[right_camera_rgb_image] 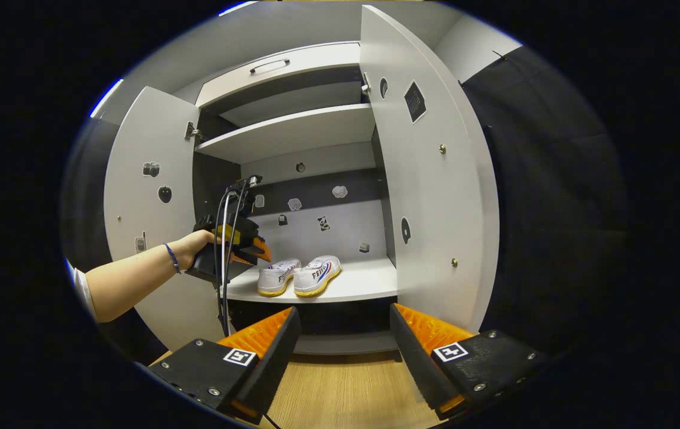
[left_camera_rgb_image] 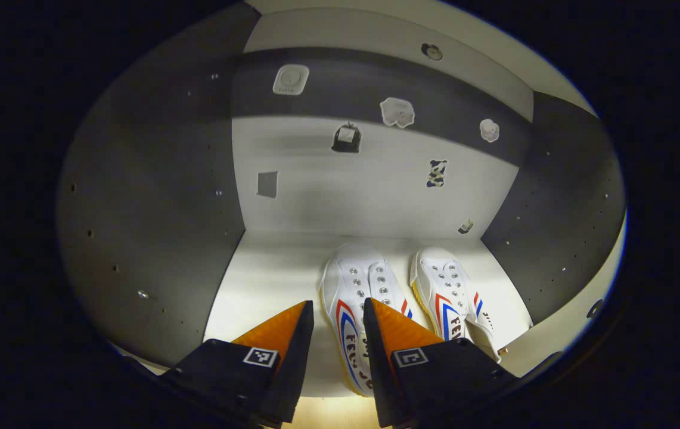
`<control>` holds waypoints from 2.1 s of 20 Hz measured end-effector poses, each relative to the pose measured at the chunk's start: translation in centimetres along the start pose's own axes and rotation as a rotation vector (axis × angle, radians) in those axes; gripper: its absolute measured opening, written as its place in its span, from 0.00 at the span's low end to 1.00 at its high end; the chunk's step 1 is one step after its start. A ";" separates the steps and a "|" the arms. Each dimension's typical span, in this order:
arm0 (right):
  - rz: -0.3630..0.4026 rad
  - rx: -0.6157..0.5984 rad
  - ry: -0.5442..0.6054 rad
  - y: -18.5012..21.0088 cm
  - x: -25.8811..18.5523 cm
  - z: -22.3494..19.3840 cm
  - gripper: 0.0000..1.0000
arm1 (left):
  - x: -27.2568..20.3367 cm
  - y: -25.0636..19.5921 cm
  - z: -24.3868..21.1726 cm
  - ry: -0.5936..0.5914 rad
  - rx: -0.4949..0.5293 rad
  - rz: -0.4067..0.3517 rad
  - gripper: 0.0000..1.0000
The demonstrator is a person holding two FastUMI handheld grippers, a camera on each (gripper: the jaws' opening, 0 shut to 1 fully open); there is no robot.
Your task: Grab one shoe with the right hand and put it into the shoe cabinet, grab the other shoe with the left hand and put it into the shoe cabinet; then close the right door with the right hand and the left door with the left hand.
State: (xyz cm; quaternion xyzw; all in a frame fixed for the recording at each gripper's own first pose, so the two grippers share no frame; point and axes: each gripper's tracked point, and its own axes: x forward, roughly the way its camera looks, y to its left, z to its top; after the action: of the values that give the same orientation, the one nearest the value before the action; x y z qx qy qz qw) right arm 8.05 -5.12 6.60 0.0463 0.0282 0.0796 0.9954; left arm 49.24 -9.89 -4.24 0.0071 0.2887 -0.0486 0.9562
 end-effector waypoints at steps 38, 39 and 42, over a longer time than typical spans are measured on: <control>-0.252 -0.065 -0.022 -21.6 -4.3 2.4 0.92 | -38.6 -2.2 -3.7 -0.631 0.098 0.081 0.97; -0.247 -0.061 -0.020 -21.7 -3.5 2.1 0.92 | -39.2 -1.8 -4.1 -0.635 0.103 0.096 0.96; -0.223 -0.071 -0.006 -21.6 -1.4 1.5 0.93 | -40.7 -0.7 -5.0 -0.637 0.110 0.137 0.96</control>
State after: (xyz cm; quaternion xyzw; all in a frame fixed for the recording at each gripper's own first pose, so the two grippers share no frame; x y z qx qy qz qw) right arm 10.17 -26.75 6.03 0.0080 0.0276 -0.0310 0.9991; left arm 12.69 -6.80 14.14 0.0625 -0.0288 0.0005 0.9976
